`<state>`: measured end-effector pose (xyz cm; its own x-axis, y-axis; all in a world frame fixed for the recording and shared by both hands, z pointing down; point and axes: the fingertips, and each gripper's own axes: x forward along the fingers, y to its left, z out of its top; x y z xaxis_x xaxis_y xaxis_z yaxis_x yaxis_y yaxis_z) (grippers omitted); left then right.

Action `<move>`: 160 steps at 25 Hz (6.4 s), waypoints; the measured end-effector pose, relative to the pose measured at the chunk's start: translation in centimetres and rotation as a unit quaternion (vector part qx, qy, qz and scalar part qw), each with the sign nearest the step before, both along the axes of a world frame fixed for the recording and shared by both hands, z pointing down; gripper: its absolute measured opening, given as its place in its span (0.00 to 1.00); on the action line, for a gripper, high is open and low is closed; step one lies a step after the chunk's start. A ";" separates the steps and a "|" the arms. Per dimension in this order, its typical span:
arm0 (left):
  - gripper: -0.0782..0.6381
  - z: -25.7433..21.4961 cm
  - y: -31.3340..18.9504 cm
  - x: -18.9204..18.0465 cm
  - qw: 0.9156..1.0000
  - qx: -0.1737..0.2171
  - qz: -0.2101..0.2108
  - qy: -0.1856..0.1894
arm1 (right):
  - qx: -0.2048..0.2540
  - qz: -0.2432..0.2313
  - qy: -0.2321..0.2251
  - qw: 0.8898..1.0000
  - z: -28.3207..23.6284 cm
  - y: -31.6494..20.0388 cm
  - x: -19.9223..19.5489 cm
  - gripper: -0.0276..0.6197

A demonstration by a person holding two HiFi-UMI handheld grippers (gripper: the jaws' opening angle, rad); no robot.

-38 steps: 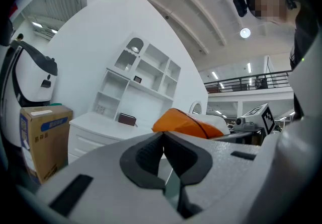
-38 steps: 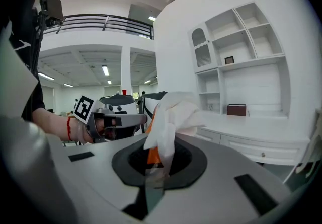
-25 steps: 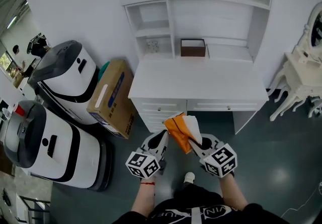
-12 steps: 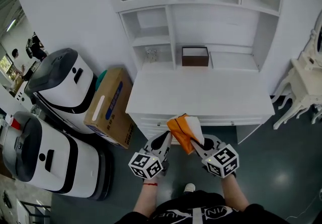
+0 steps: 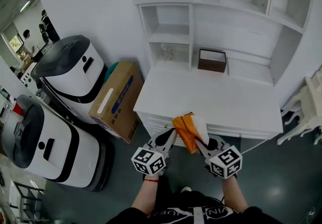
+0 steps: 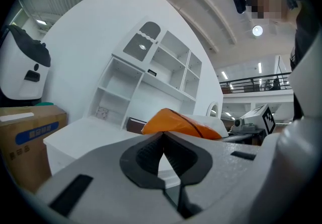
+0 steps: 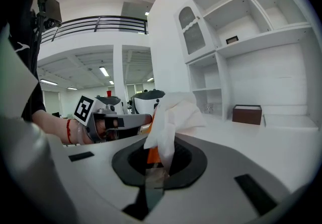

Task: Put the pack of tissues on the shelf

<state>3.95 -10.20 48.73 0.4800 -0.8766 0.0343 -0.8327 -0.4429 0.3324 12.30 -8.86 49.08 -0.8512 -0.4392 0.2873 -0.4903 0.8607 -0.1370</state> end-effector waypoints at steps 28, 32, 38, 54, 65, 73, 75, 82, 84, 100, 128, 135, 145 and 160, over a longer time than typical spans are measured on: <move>0.12 -1.2 -20.0 -15.5 0.998 -0.002 0.061 0.005 | -0.017 0.067 -0.010 0.998 -1.0 -18.8 -16.0 0.07; 0.12 -1.6 -22.1 -17.4 0.997 0.003 0.081 0.005 | -0.019 0.088 -0.015 0.996 -1.3 -20.8 -18.2 0.07; 0.12 -1.9 -24.3 -20.9 0.995 0.012 0.104 -0.008 | -0.017 0.107 -0.014 0.994 -1.9 -23.2 -22.6 0.07; 0.12 -4.6 -30.1 -24.6 0.996 0.015 0.083 0.002 | -0.016 0.140 -0.016 0.990 -6.2 -30.8 -26.7 0.07; 0.12 -5.1 -36.6 -23.2 0.994 0.021 0.104 -0.032 | -0.010 0.160 -0.017 0.987 -8.8 -39.2 -26.7 0.07; 0.12 -5.2 -40.1 -22.6 0.994 0.023 0.108 -0.021 | 0.004 0.178 -0.017 0.984 -10.5 -44.6 -26.1 0.07; 0.12 -5.1 -40.7 -22.5 0.993 0.022 0.110 -0.022 | 0.006 0.184 -0.015 0.983 -10.8 -46.0 -25.9 0.07; 0.12 -5.3 -42.7 -21.8 0.992 0.031 0.120 -0.026 | 0.017 0.197 0.008 0.980 -11.1 -50.6 -26.0 0.07; 0.12 -5.4 -43.2 -21.4 0.991 0.034 0.126 -0.029 | 0.019 0.199 0.011 0.980 -11.1 -51.6 -26.1 0.07; 0.12 -6.9 -47.6 -19.6 0.988 0.056 0.138 -0.038 | 0.040 0.170 0.039 0.984 -10.8 -56.7 -28.6 0.08; 0.12 -7.2 -50.1 -18.8 0.991 0.059 0.115 -0.022 | 0.099 0.165 -0.043 0.980 -12.8 -53.8 -22.8 0.39; 0.12 -7.4 -50.8 -19.0 0.993 0.058 0.100 -0.017 | 0.140 0.160 -0.033 0.977 -13.0 -51.8 -22.3 0.39; 0.12 -6.0 -50.5 -19.2 0.994 0.045 0.093 -0.030 | 0.115 0.149 0.020 0.982 -9.2 -52.2 -25.0 0.11; 0.12 -3.7 -47.7 -23.3 0.998 0.015 0.059 -0.029 | 0.086 0.195 0.037 0.976 -8.9 -56.0 -26.4 0.11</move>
